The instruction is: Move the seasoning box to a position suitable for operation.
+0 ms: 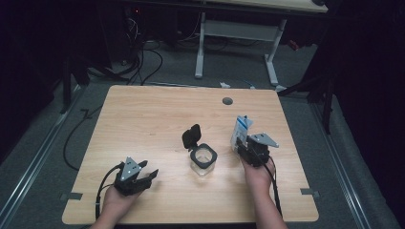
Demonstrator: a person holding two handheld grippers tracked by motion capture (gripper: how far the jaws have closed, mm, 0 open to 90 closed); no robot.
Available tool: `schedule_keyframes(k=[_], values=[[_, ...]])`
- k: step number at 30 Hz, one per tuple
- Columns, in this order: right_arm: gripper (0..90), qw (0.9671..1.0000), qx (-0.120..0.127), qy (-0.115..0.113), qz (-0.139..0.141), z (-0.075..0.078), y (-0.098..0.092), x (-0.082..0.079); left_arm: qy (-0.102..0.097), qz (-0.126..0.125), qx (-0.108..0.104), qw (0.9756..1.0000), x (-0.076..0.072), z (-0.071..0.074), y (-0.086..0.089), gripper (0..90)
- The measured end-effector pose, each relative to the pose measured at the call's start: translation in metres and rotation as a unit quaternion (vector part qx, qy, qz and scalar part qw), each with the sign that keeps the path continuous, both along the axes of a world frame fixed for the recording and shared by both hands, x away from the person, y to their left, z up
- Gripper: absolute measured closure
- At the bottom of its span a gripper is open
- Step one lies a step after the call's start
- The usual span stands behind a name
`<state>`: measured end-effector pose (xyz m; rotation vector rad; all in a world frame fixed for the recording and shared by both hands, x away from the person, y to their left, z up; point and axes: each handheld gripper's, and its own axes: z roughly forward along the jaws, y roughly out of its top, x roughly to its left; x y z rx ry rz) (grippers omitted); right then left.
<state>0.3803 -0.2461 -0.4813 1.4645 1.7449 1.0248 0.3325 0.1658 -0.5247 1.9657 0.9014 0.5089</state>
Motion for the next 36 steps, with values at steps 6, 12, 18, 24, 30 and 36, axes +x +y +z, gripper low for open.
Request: schedule_keyframes(k=[6, 12, 18, 24, 30, 36], values=[[60.2, 0.9999, 0.001, -0.001, -0.016, 0.001, 0.002, 0.003, 0.001, 0.000, -0.001, 1.0000, 0.000, 0.000, 0.000, 44.2], [78.1, 0.9998, -0.009, -0.012, -0.013, 0.003, -0.002, 0.002, 0.002, 0.000, 0.000, 1.0000, 0.000, 0.000, 0.000, 44.2], [85.7, 0.9999, 0.008, -0.011, 0.006, 0.004, -0.010, 0.002, 0.004, -0.001, -0.001, 1.0000, 0.001, 0.000, 0.001, 44.6], [86.8, 0.9994, 0.001, -0.005, 0.033, 0.007, -0.011, 0.001, 0.003, -0.008, -0.007, 0.9999, -0.001, 0.001, 0.001, 43.4], [87.2, 0.9988, -0.007, -0.002, 0.049, 0.009, -0.013, 0.000, 0.004, -0.015, -0.012, 0.9998, -0.001, 0.000, 0.001, 42.3], [87.5, 0.9977, -0.009, 0.007, 0.067, 0.012, -0.015, -0.002, 0.005, -0.017, -0.018, 0.9997, 0.000, 0.000, 0.002, 42.0]])
